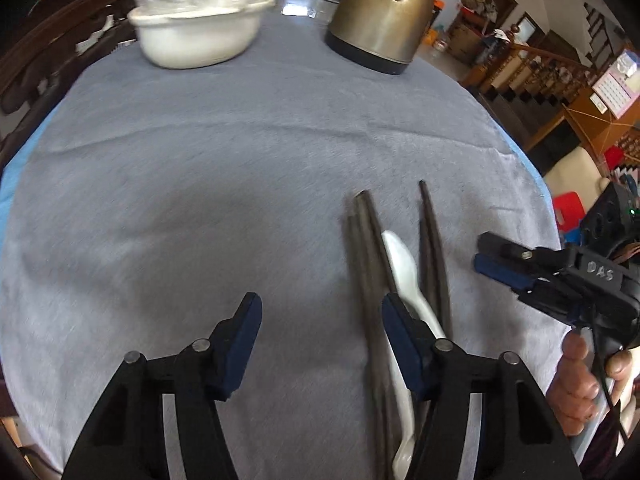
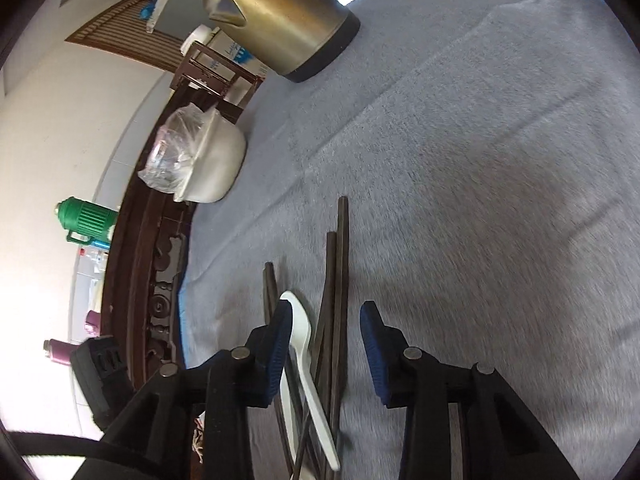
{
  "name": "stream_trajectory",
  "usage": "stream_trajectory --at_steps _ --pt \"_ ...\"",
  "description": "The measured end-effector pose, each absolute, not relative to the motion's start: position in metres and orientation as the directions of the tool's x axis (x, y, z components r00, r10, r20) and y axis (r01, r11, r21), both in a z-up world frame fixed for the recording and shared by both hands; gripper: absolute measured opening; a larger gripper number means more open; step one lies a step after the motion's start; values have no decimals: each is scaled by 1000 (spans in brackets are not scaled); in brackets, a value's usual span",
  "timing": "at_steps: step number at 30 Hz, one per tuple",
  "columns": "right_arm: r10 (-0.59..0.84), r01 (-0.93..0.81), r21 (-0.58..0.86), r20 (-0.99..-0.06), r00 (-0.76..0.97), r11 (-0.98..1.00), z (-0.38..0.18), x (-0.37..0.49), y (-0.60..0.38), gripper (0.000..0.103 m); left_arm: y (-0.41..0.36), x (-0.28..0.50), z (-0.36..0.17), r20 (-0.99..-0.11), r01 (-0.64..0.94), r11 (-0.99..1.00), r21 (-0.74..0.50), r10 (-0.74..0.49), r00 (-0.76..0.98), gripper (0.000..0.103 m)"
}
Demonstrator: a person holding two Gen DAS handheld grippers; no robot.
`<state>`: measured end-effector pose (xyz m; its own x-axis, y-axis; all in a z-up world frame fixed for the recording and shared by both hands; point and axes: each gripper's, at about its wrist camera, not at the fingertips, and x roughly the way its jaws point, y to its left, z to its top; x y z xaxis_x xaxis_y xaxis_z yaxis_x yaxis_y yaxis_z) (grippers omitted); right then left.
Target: Organize utensils
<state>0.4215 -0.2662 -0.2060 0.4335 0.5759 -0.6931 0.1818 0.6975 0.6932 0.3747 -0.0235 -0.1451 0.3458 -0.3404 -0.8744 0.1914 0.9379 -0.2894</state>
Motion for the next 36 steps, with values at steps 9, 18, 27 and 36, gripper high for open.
stream_trajectory --at_steps 9,18,27,36 --pt "526 203 615 -770 362 762 -215 445 -245 27 -45 402 -161 -889 232 927 -294 -355 289 37" --pt "487 155 579 -779 395 800 -207 435 -245 7 -46 403 -165 -873 255 910 -326 -393 289 9" --pt "536 156 662 -703 467 733 -199 412 -276 7 -19 384 -135 -821 283 892 -353 -440 364 8" --pt "493 105 669 -635 595 736 -166 377 -284 7 -7 377 -118 -790 294 876 -382 -475 389 8"
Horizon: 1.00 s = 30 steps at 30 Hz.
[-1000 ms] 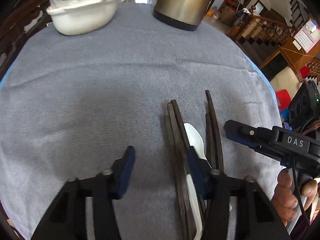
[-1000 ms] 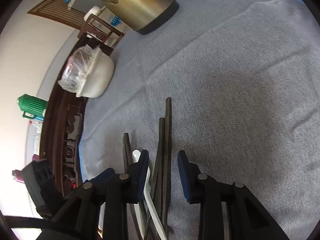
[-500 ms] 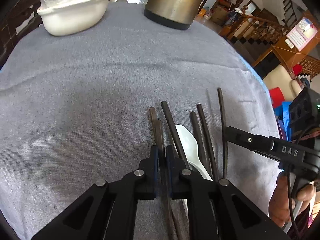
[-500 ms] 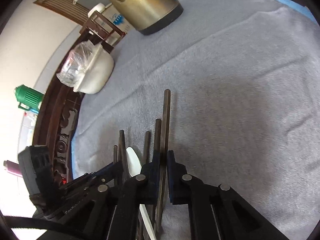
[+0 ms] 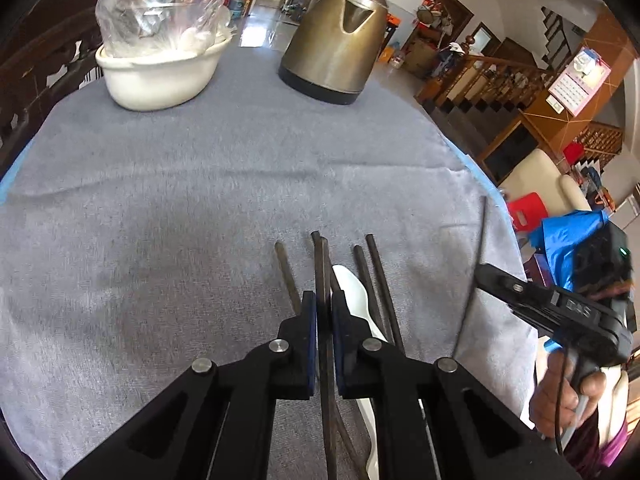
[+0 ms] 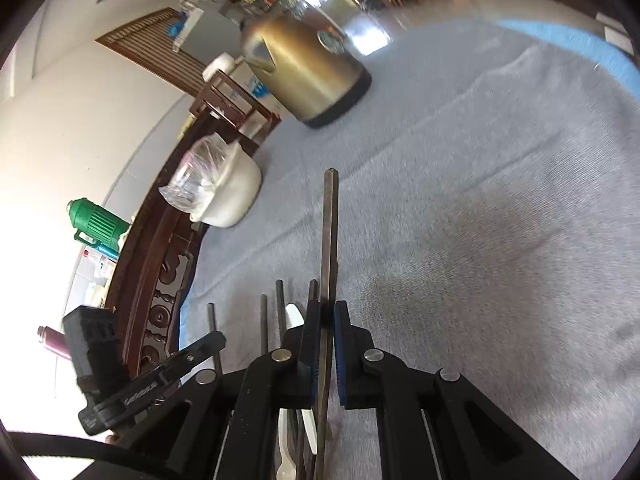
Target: Organize utensils
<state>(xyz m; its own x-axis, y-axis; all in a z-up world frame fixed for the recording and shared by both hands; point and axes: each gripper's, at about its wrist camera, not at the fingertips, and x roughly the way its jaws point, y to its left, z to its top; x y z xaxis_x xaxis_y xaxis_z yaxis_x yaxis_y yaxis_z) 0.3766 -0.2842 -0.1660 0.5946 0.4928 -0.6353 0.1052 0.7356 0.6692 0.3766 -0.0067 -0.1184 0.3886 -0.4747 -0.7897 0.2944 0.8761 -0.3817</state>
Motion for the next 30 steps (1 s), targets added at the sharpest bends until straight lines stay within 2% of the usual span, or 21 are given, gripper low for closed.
stream_trajectory --at_steps 12,15,20,22,24,25,26,27,29,30 --pt "418 55 653 -546 726 756 -125 324 -299 6 -7 348 -81 -733 311 881 -356 -470 492 8" --pt "408 92 642 -584 702 761 -130 321 -300 6 2 354 -91 -769 254 902 -349 -431 473 8" --pt "432 168 653 -649 626 739 -156 332 -306 12 9 371 -124 -825 160 913 -375 -407 392 10" --pt "439 196 654 -670 599 731 -165 339 -309 25 4 377 -132 -837 159 913 -377 -409 365 13" --pt "437 218 650 -685 583 728 -172 348 -309 36 -5 381 -135 -845 171 919 -354 -393 362 25" --pt "432 229 646 -692 578 728 -174 353 -309 48 -10 385 -136 -849 178 925 -337 -380 366 36" --pt "429 231 641 -697 575 732 -175 358 -309 57 -13 387 -139 -853 182 929 -322 -368 370 39" --pt "420 230 632 -701 577 740 -175 361 -308 59 -16 393 -142 -860 183 935 -303 -351 371 39" --pt "389 238 584 -741 548 776 -177 374 -304 55 -19 401 -147 -871 180 941 -285 -333 361 39" --pt "383 245 569 -757 530 785 -179 379 -303 43 -20 405 -152 -877 177 944 -280 -326 352 39"
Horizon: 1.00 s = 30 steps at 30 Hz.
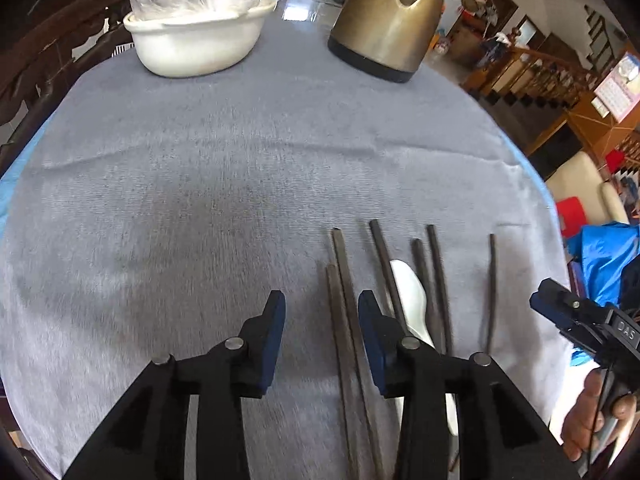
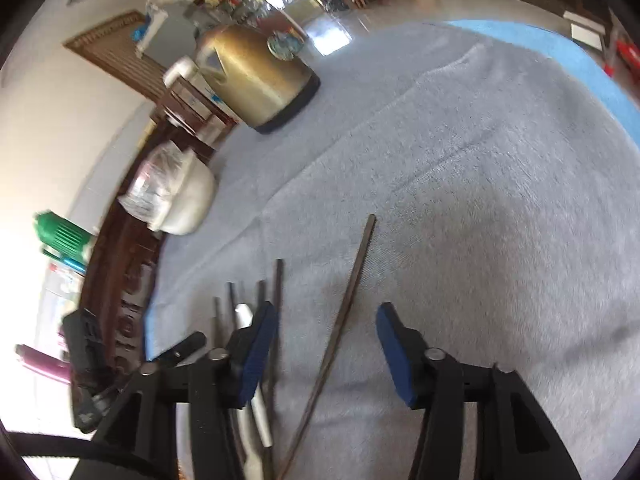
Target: Organize utensils
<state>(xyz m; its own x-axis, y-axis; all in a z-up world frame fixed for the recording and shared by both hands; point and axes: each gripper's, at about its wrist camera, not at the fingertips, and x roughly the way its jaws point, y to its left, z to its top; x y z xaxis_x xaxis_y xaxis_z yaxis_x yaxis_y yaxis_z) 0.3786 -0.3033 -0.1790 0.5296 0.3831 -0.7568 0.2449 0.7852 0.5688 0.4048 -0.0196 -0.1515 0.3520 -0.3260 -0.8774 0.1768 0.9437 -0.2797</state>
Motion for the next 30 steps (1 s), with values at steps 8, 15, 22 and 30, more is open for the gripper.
stream_trajectory --at_steps 8,15,22,30 --pt "315 355 454 -867 385 817 -198 421 -296 37 -26 417 -165 -891 216 939 -269 -328 315 19" --pt "118 323 208 -953 278 923 -200 452 -259 21 -32 427 -164 -898 238 936 -259 -324 297 15" --pt "53 224 135 -940 338 965 -195 439 -247 6 -30 428 -165 -890 243 933 -264 -333 311 7" --pt "201 178 343 -820 535 922 -158 377 -271 6 -13 398 -121 -822 222 934 -280 -353 448 6"
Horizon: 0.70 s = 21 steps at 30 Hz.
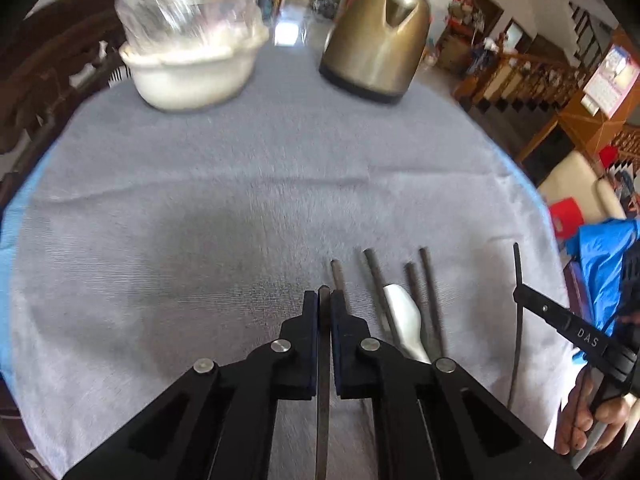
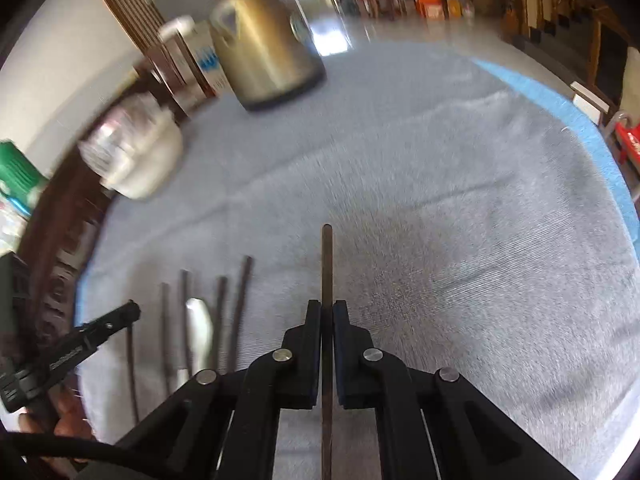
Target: Organize utensils
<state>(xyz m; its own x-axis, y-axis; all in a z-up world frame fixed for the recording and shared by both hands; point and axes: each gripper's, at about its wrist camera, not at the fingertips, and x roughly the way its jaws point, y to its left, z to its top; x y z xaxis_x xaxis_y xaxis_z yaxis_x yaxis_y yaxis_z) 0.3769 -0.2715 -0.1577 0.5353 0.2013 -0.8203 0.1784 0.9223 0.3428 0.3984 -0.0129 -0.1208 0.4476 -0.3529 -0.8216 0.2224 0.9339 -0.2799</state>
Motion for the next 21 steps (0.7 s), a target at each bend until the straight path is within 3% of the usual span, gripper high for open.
stream_trajectory --at_steps 10,21 --pt "228 99 474 -582 780 875 -100 302 -285 6 -5 291 -19 -602 268 933 -240 -360 713 6" --pt "159 40 478 -367 916 877 -44 223 -283 6 1 218 34 -441 256 942 -218 -329 835 5"
